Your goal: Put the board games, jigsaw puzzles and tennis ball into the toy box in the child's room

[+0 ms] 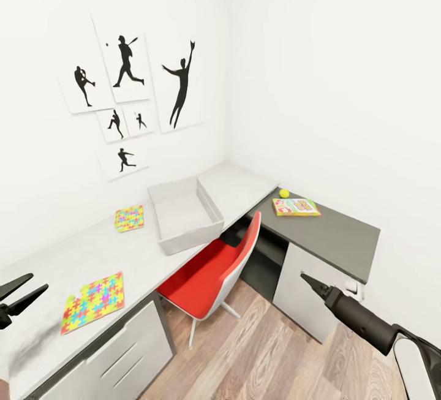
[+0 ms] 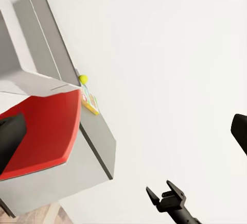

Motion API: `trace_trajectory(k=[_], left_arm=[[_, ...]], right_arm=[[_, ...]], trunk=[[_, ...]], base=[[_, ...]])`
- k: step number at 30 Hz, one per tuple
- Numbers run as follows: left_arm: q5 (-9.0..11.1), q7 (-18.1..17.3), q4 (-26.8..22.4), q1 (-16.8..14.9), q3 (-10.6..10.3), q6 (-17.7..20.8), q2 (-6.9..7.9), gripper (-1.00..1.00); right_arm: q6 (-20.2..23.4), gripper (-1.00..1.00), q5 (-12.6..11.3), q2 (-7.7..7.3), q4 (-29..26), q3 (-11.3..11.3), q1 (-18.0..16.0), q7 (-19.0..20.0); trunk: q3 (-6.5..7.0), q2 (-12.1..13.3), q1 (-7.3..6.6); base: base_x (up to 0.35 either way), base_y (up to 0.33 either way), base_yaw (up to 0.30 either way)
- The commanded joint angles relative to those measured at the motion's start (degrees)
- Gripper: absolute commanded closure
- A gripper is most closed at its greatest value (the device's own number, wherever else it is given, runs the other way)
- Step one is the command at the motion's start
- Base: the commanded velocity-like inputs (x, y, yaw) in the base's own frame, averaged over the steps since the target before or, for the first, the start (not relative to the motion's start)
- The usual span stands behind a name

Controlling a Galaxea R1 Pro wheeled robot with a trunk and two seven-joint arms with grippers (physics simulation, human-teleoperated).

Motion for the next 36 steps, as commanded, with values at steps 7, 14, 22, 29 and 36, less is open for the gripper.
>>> trace_trajectory(k=[7, 14, 22, 29, 36], left_arm=[[0.0, -0.1, 0.0, 0.0, 0.0, 0.3, 0.0, -1.0], [0.0, -0.1, 0.0, 0.0, 0.0, 0.3, 0.0, -1.0], [0.0, -0.1, 0.0, 0.0, 0.0, 0.3, 0.0, -1.0], [0.0, -0.1, 0.0, 0.0, 0.0, 0.3, -0.03, -1.0], [0.0, -0.1, 0.0, 0.0, 0.0, 0.2, -0.06, -1.0]], right_arm=[[0.3, -1.0, -0.1, -0.01, 0.6, -0.1, -0.1, 0.1], [0.2, -1.0, -0.1, 0.03, 0.9, -0.2, -0.1, -0.3], [0.3, -1.0, -0.3, 0.03, 1.0, -0.2, -0.1, -0.4], [0.3, -1.0, -0.4, 0.03, 1.3, -0.2, -0.1, -0.3], [0.3, -1.0, -0.3, 0.03, 1.6, -0.2, -0.1, -0.3]], trunk=[[0.06, -0.1, 0.0], [0.38, -0.1, 0.0], [0.75, -0.1, 0.0], [0.91, -0.1, 0.0], [0.93, -0.1, 0.0]], base=[[-0.115, 0.0, -0.143], [-0.007, 0.031, -0.246], [0.0, 0.065, -0.252], [0.0, 0.006, -0.119], [0.0, 0.001, -0.013]])
